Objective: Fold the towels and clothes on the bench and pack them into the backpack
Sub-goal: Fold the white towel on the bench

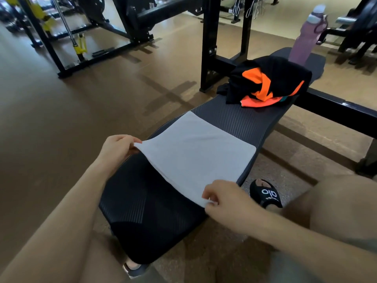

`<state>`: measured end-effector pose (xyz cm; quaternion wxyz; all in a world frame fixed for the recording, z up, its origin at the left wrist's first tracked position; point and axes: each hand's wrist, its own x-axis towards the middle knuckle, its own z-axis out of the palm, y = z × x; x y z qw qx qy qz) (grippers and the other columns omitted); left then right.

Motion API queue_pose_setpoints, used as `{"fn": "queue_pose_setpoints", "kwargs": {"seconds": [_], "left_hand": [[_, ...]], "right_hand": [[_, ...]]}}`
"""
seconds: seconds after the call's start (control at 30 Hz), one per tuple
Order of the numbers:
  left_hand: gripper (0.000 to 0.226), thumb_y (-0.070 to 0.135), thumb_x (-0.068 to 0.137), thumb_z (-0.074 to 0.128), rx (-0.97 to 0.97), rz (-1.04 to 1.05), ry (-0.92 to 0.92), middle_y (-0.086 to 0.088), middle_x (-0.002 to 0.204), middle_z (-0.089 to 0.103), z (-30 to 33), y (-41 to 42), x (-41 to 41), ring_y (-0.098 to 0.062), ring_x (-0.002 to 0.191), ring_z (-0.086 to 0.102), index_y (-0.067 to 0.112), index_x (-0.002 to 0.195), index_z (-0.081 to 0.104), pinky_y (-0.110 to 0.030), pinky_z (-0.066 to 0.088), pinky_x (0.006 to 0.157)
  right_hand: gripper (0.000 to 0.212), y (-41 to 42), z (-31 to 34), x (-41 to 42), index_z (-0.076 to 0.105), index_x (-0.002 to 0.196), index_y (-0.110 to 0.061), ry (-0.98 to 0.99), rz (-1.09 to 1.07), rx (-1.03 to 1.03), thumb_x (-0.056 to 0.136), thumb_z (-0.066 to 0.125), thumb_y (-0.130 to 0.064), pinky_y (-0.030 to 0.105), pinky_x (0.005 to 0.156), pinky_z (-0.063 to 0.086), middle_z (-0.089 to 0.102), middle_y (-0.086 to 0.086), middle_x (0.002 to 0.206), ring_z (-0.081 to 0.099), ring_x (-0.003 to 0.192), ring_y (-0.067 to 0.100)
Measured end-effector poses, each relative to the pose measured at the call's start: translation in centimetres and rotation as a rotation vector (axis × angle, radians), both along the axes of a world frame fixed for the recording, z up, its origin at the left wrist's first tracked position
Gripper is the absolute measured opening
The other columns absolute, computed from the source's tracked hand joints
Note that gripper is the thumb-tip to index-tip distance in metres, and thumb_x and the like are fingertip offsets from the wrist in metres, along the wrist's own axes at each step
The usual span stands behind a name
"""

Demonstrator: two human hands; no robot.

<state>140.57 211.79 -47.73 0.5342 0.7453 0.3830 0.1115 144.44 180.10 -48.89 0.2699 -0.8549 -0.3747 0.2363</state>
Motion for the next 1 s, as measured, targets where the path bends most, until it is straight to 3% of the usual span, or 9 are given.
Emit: {"fn": "queue_pose_setpoints", "kwargs": {"seconds": [0.1,0.2,0.33,0.4,0.5,0.57,0.67,0.83,1.0], "left_hand": [[0.029,-0.003,0.081,0.052,-0.126,0.004,-0.052,-0.016,0.106,0.075,0.8,-0.5,1.5,-0.026,0.103,0.072,0.000,0.093,0.078,-0.040,0.054,0.102],[0.019,0.011,0.086,0.067,0.166,-0.169,0.071,0.000,0.107,0.074,0.7,-1.0,3.2,-0.015,0.106,0.067,0.018,0.100,0.079,-0.031,0.054,0.095],[0.013,0.026,0.090,0.063,0.367,-0.320,0.109,0.007,0.091,0.075,0.2,-1.4,8.4,-0.016,0.095,0.069,0.027,0.092,0.076,-0.037,0.055,0.088],[0.015,0.031,0.091,0.059,0.439,-0.370,0.142,0.004,0.087,0.073,-0.1,-1.6,11.4,-0.018,0.091,0.068,0.026,0.089,0.073,-0.037,0.054,0.084],[0.022,0.035,0.096,0.056,0.535,-0.442,0.189,-0.006,0.086,0.069,-1.0,-2.1,15.4,-0.018,0.081,0.062,0.019,0.089,0.070,-0.031,0.047,0.070],[0.026,0.036,0.098,0.055,0.557,-0.455,0.216,-0.005,0.080,0.065,-1.8,-2.3,17.3,-0.017,0.076,0.057,0.015,0.088,0.067,-0.031,0.043,0.067],[0.028,0.034,0.099,0.051,0.555,-0.451,0.250,0.002,0.075,0.055,-3.0,-2.6,18.8,-0.015,0.072,0.050,0.011,0.085,0.060,-0.032,0.038,0.065],[0.026,0.032,0.101,0.046,0.546,-0.432,0.237,0.003,0.077,0.055,-4.1,-2.8,19.0,-0.014,0.073,0.049,0.011,0.088,0.053,-0.032,0.037,0.064],[0.027,0.034,0.102,0.042,0.503,-0.354,0.167,-0.003,0.081,0.052,-4.7,-2.7,18.5,-0.013,0.073,0.046,0.009,0.092,0.048,-0.034,0.037,0.067]], "right_hand": [[0.007,-1.4,1.1,4.3,0.065,0.083,-0.022,0.085,-0.144,0.054,0.082,0.059,-0.020,0.013,0.058,0.039,0.062,-0.007,0.078,0.054,0.070,0.003],[0.007,-2.4,1.5,9.0,0.065,0.081,-0.023,0.097,-0.220,0.014,0.085,0.063,-0.018,0.013,0.055,0.036,0.060,-0.010,0.073,0.054,0.067,0.003],[0.005,-2.9,1.1,14.6,0.066,0.091,-0.013,0.317,-0.310,-0.091,0.087,0.064,-0.012,0.023,0.055,0.052,0.064,0.003,0.072,0.060,0.058,0.012],[0.009,-3.1,0.4,16.8,0.066,0.091,-0.008,0.342,-0.312,-0.171,0.084,0.062,-0.010,0.030,0.061,0.054,0.064,0.010,0.076,0.061,0.065,0.021],[0.014,-3.2,-0.4,19.0,0.059,0.084,0.005,0.352,-0.314,-0.239,0.079,0.059,-0.007,0.030,0.055,0.049,0.056,0.012,0.074,0.055,0.063,0.025],[0.004,-3.3,-0.6,20.1,0.058,0.078,-0.004,0.358,-0.292,-0.290,0.078,0.056,-0.007,0.027,0.052,0.042,0.051,0.011,0.069,0.048,0.060,0.024],[0.008,-3.4,-0.7,21.4,0.060,0.077,-0.005,0.351,-0.276,-0.331,0.082,0.055,-0.009,0.023,0.050,0.040,0.052,0.009,0.065,0.048,0.057,0.024],[0.017,-4.0,-0.5,22.6,0.061,0.087,-0.001,0.375,-0.227,-0.288,0.090,0.051,-0.013,0.028,0.055,0.046,0.061,0.010,0.070,0.055,0.062,0.023],[0.016,-4.5,-0.6,23.9,0.062,0.087,-0.007,0.330,-0.327,-0.024,0.091,0.054,-0.020,0.034,0.062,0.050,0.069,0.006,0.071,0.060,0.063,0.019]]}}
